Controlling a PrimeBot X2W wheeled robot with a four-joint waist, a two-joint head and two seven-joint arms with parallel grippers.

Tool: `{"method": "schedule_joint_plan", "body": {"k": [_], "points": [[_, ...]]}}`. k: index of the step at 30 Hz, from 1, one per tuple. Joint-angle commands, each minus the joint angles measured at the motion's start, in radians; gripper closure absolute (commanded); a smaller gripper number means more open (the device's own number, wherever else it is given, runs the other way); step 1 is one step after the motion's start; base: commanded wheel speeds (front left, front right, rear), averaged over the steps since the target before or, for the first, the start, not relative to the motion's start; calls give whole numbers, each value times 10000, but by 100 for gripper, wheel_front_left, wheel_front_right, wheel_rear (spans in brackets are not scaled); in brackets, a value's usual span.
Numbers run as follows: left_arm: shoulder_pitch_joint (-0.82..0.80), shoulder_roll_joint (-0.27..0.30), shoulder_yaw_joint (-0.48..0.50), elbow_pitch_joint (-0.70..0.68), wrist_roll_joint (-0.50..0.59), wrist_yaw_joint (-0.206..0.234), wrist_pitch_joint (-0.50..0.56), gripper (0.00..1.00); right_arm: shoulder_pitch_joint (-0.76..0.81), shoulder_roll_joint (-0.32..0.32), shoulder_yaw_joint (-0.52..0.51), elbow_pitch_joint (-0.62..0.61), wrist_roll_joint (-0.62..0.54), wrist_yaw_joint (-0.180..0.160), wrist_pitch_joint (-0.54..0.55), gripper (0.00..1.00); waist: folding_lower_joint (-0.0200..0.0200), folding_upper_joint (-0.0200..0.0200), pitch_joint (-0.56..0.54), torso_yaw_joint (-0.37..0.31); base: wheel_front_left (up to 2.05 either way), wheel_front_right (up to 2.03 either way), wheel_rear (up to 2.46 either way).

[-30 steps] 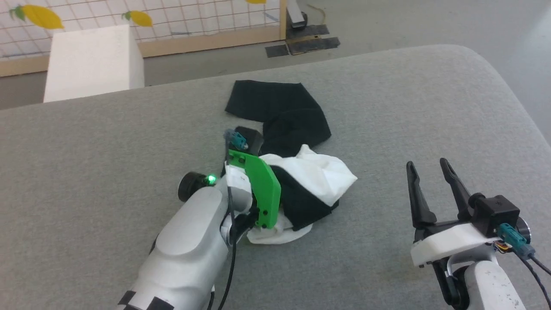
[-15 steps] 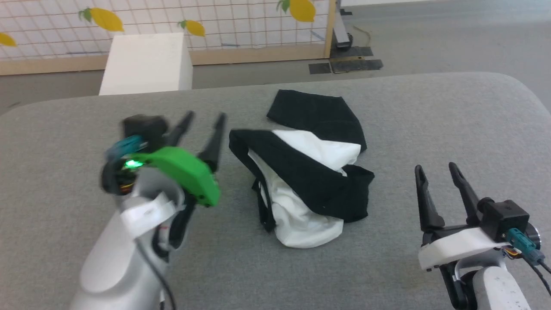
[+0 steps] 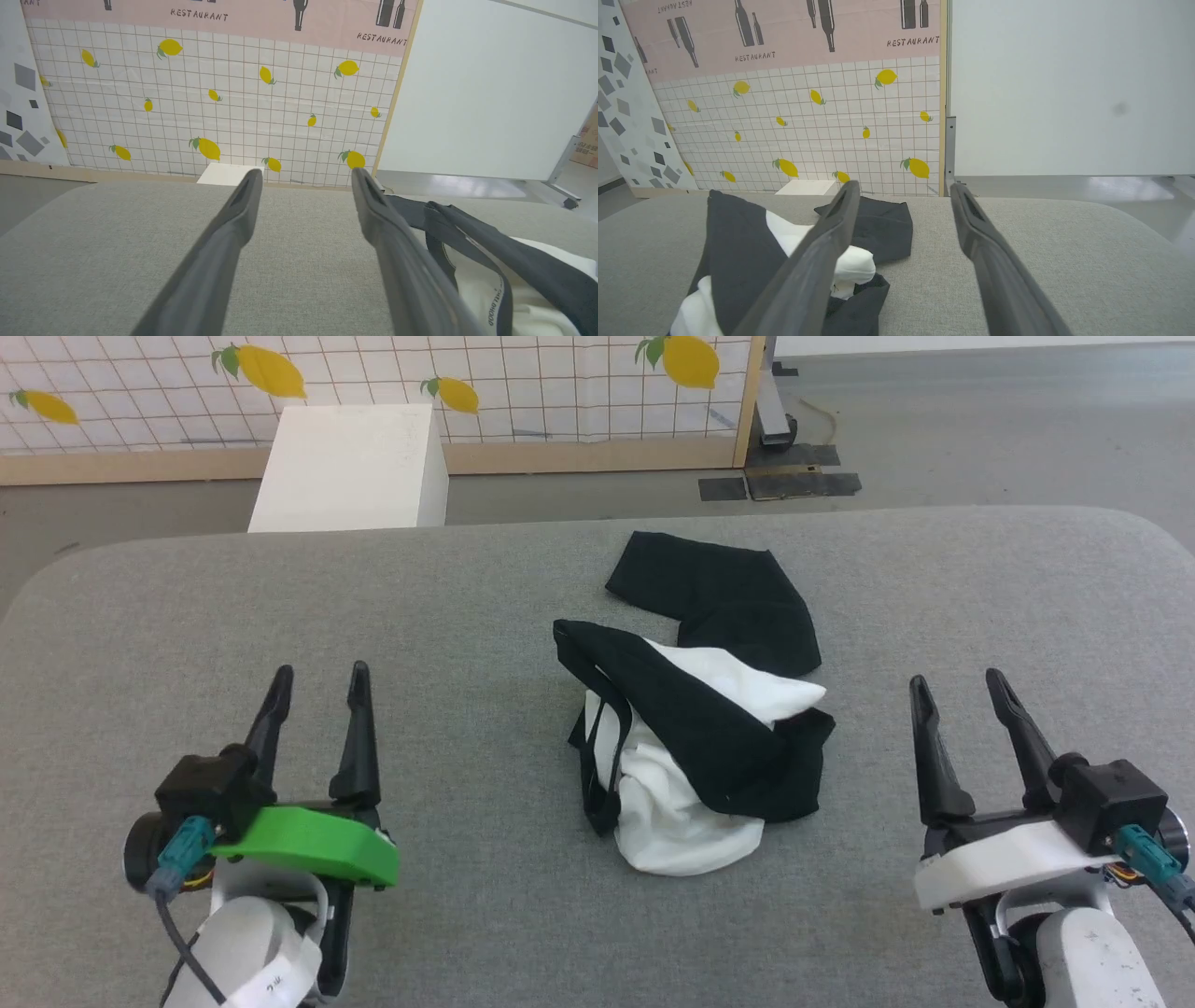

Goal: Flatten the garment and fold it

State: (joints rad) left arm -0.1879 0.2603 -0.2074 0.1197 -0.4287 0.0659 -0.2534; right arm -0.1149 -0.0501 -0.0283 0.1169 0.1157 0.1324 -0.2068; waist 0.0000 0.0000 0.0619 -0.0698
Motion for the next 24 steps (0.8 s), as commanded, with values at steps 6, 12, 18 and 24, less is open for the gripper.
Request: {"method": "schedule_joint_plan", "body": {"k": [6, 12, 18, 24], "points": [[857, -1057, 1128, -666, 1250, -542, -81, 0, 467, -1, 27, -646, -160, -17, 212, 0, 0, 0, -10, 100, 0, 0, 0], [988, -1592, 1588, -770, 1762, -1067, -82, 0, 376, -1, 678, -1119, -275, -17, 602, 0, 0, 0, 32, 318, 0, 0, 0], [913, -1879, 1755, -633, 1993, -1426, -83, 0, -611, -1, 2647, -193, -538, -17, 2590, 0, 0, 0, 211, 547, 0, 0, 0], [719, -2030, 1776, -571, 2081, -1596, -83, 0, -1561, -1, 3191, 1346, -1158, -17, 4670, 0, 0, 0, 410, 878, 0, 0, 0]]}}
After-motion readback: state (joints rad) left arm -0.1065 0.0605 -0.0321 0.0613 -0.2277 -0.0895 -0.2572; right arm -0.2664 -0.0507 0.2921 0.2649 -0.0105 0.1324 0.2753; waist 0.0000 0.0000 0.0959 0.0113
